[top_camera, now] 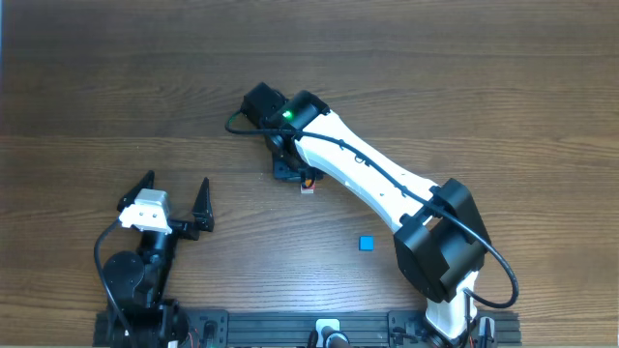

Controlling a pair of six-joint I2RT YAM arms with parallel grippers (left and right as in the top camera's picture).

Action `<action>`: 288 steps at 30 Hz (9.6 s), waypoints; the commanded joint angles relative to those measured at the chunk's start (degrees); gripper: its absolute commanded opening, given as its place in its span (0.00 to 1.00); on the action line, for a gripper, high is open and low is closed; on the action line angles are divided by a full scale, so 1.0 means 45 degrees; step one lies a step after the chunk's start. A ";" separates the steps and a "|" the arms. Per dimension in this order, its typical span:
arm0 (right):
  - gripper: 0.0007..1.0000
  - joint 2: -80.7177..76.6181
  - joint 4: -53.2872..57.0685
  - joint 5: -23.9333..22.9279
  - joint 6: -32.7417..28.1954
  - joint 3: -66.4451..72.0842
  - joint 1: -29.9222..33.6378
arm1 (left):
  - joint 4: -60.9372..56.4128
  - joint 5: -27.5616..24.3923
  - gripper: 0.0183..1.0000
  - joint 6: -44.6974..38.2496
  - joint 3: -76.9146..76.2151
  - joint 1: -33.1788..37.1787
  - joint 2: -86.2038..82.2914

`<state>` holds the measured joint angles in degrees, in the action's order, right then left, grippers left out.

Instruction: Stack Cubes

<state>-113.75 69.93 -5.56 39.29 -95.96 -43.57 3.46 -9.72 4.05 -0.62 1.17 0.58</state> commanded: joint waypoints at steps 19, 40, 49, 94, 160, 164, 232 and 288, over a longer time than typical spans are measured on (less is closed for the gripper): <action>0.31 -0.0175 -0.0316 -0.0306 0.0316 0.0447 0.0010 | 0.0000 -0.0165 1.00 -0.0185 0.0068 0.0078 -0.0087; 0.99 0.0690 0.0107 -0.0228 -0.0083 0.0442 -0.0384 | 0.0005 -0.0165 1.00 -0.0185 0.0068 0.0078 -0.0087; 0.99 0.3274 0.1554 -0.0010 -0.0253 0.1734 -0.1263 | 0.0000 -0.0165 1.00 -0.0185 0.0063 0.0078 -0.0083; 0.77 0.6800 -0.5974 0.1297 0.0865 1.2580 0.0617 | 0.0005 -0.0165 1.00 -0.0185 0.0063 0.0078 -0.0078; 0.01 0.0952 0.0656 0.0019 0.0695 -0.0350 -0.0136 | 0.0005 -0.0165 1.00 -0.0185 0.0063 0.0078 -0.0068; 0.01 0.0889 0.0301 -0.0039 0.0690 -0.0350 -0.0087 | 0.0005 -0.0165 1.00 -0.0185 0.0063 0.0073 -0.0068; 0.01 0.0146 0.1545 -0.0019 0.0593 -0.1307 0.0039 | 0.0005 -0.0165 1.00 -0.0185 0.0068 0.0073 -0.0068; 0.02 0.0034 0.0918 0.0029 0.0792 -0.0301 -0.0136 | 0.0005 -0.0165 1.00 -0.0185 0.0063 0.0073 -0.0068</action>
<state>-112.75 74.28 -4.69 42.15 -98.00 -43.72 3.49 -9.72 4.05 -0.62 1.17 0.58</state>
